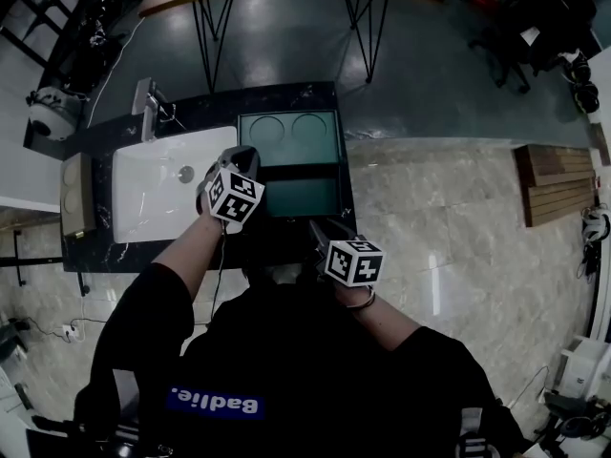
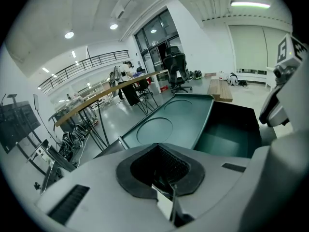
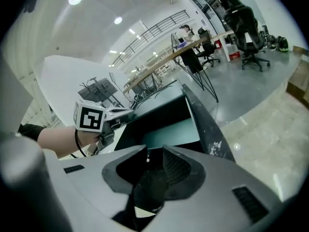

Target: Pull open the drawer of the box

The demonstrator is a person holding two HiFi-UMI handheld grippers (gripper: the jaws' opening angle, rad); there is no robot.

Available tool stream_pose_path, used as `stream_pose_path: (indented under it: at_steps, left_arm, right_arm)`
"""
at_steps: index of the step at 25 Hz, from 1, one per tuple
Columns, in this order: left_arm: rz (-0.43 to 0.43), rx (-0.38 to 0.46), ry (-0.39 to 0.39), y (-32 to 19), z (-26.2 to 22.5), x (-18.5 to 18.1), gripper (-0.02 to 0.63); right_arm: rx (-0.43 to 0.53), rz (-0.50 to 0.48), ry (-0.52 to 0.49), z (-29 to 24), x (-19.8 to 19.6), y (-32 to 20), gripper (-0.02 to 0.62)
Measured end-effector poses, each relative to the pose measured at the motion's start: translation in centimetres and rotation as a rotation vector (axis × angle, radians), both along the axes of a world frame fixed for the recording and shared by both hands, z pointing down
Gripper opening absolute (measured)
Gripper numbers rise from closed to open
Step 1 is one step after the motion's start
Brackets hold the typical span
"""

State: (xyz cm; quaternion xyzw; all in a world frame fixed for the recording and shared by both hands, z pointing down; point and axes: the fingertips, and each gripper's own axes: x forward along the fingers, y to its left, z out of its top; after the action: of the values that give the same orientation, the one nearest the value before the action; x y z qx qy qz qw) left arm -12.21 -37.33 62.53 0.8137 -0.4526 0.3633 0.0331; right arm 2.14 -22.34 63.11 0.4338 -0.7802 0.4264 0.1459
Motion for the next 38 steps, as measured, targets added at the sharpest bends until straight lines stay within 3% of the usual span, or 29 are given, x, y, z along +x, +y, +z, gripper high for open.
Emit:
stream_pose_path:
  at_steps: [8,16,23,32,38]
  left_arm:
    - [-0.083,0.002,-0.032,0.7,0.0,-0.5,0.002]
    - [-0.215,0.035,-0.008,3.3,-1.9,-1.0,0.002]
    - [-0.325,0.044,0.066,7.5,-3.4,-2.1,0.002]
    - [-0.339,0.095,0.171,12.5,-7.3,-1.7,0.002]
    - [-0.322,0.138,0.255,18.3,-9.7,-2.6,0.002]
  right_arm:
    - [0.146,-0.027,0.030,-3.8,3.0,-1.6,0.078]
    - [0.194,-0.150,-0.011,-4.7,3.5,-2.2,0.078]
    - [0.202,-0.246,-0.047,-4.7,1.6,-2.2,0.078]
    - [0.239,-0.248,-0.058,-6.1,0.2,-0.9,0.078]
    - [0.269,-0.241,-0.042,-7.3,-2.4,2.9,0.078]
